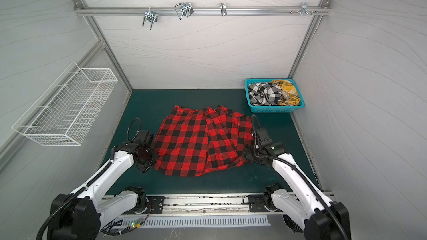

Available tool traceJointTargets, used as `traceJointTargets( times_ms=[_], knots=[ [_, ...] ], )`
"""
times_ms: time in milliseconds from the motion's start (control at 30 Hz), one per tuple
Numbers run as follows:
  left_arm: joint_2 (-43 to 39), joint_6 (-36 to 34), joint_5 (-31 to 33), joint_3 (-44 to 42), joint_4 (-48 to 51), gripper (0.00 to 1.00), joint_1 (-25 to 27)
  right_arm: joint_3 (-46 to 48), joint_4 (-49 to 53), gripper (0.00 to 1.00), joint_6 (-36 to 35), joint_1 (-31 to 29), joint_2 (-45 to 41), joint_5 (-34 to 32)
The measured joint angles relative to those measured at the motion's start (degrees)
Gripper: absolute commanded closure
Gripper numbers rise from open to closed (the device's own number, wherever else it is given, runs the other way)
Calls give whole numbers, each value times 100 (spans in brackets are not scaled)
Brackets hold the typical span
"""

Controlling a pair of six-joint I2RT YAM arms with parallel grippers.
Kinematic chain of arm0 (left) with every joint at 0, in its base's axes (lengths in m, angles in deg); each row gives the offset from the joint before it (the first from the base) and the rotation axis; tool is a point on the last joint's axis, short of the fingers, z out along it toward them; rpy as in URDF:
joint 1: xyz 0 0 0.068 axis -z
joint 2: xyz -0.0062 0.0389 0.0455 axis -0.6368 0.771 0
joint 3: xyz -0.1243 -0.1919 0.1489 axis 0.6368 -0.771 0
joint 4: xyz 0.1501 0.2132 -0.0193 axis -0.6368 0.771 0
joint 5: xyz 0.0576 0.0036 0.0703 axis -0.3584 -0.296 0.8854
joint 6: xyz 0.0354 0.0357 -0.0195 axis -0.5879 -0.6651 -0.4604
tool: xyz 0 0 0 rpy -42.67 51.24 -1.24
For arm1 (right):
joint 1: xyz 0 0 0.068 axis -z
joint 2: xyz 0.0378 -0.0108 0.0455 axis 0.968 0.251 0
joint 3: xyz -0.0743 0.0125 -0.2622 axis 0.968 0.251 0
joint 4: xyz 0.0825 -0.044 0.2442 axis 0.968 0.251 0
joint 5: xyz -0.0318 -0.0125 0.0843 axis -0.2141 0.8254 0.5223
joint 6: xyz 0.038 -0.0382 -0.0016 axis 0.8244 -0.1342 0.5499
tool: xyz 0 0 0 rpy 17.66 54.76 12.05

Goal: Fold and stack the long sleeve shirts

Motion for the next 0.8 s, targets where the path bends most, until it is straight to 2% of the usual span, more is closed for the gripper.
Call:
traceJointTargets(
  times_ms=[133, 233, 400, 500, 600, 800],
  knots=[
    [-175, 39, 37, 0, 13, 100, 31, -505, 542, 22, 157, -426, 216, -26],
    [-216, 42, 66, 0, 17, 100, 33, -813, 758, 24, 142, -610, 721, -96],
    [-214, 42, 68, 0, 17, 100, 35, -1113, 745, 38, -142, -651, 1893, -199],
    [-214, 42, 66, 0, 15, 100, 35, -966, 632, 43, -199, -739, 2400, -199],
    [-212, 42, 63, 0, 4, 100, 35, -555, 544, 48, -131, -929, 2367, -122],
    [-149, 39, 22, -83, -114, 100, 35, 72, 442, 49, 39, -1082, 2184, 111]
  ],
)
